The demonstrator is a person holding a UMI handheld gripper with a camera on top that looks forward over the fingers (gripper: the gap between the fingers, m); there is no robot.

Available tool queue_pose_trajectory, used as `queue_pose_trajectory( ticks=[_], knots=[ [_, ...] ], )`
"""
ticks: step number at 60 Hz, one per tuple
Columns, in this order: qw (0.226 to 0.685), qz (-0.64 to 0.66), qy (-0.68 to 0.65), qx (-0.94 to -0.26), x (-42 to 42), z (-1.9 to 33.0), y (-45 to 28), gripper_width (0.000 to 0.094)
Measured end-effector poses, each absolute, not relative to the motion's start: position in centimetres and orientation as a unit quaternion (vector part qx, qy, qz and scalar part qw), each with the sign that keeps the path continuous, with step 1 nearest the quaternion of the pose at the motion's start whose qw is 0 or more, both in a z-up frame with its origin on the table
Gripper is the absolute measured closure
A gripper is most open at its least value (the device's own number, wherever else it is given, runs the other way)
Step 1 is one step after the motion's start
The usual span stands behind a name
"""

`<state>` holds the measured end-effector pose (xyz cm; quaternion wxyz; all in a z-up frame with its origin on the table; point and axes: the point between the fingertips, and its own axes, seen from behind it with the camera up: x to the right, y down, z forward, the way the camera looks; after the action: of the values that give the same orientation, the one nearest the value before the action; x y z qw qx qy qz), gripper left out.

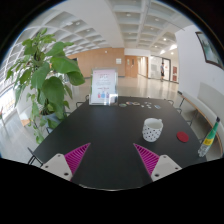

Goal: Pour water

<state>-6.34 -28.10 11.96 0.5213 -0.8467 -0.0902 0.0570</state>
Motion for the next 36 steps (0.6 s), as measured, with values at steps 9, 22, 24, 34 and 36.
queue_pose_trajectory(
  ticks=[9, 22, 24, 34, 36],
  knots=[
    [0.516, 0.033, -0.074, -0.853, -4.1, 10.3, -27.0, 0.0075],
    [0.502, -0.012, -0.031, -0.864, 6.4, 9.0, -28.6, 0.008],
    [0.499, -0.019, -0.019, -0.866, 7.0, 8.2, -28.2, 0.0082],
    [0.485, -0.053, 0.042, -0.872, 17.2, 7.3, -29.7, 0.0081],
    [0.487, -0.06, 0.053, -0.869, 19.0, 7.2, -29.6, 0.0083]
  ],
)
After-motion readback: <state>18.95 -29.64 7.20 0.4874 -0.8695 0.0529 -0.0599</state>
